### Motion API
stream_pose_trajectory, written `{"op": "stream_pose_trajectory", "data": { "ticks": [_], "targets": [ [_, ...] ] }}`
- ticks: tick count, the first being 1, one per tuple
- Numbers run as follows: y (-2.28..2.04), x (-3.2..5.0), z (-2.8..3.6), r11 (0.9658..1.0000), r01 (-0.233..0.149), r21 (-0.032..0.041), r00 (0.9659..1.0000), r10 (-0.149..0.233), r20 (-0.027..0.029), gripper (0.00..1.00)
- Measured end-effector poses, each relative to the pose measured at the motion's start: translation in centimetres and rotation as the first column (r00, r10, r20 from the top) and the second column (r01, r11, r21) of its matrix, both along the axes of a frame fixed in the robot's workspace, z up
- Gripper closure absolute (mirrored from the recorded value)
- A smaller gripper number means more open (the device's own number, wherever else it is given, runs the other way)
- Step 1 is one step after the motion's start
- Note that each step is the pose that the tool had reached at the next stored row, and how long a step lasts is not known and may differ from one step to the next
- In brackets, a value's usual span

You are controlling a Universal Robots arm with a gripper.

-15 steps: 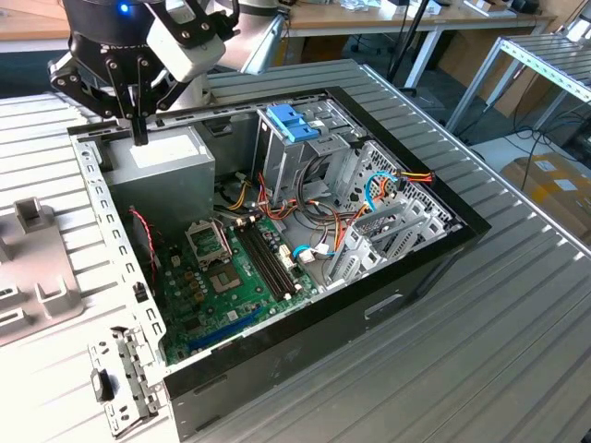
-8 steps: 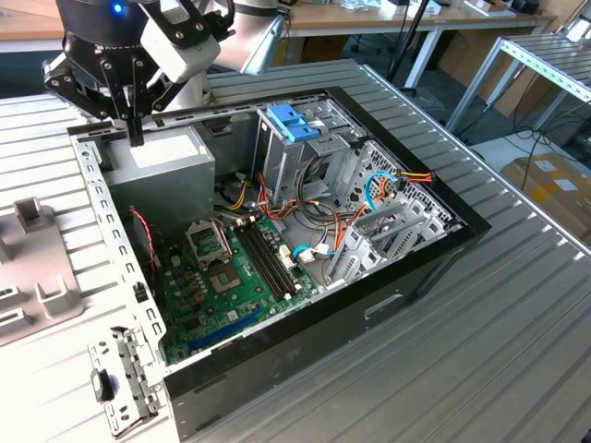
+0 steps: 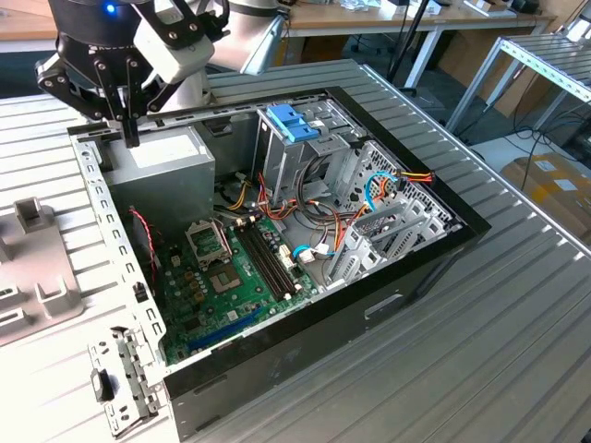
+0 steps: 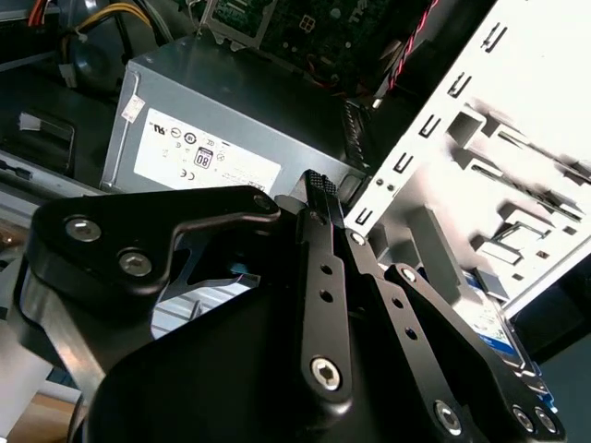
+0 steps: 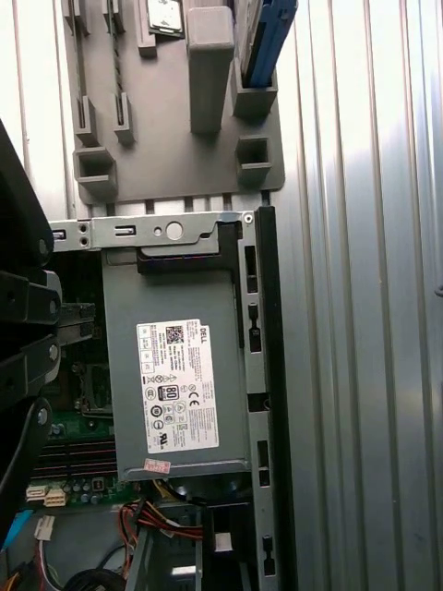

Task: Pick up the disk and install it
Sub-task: 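Reach for the disk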

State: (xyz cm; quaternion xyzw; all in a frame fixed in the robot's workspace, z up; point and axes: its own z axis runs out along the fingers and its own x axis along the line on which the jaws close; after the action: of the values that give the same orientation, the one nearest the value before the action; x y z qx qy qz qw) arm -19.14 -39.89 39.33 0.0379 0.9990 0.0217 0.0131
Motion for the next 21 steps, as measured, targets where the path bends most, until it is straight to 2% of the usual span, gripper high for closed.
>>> {"op": "stream_pose_trajectory", "data": {
  "ticks": [21],
  "targets": [
    [0.00, -0.66, 0.00, 1.0000, 0.000, 0.0000, 1.0000, 0.000, 0.0000, 0.89]
  ]
}}
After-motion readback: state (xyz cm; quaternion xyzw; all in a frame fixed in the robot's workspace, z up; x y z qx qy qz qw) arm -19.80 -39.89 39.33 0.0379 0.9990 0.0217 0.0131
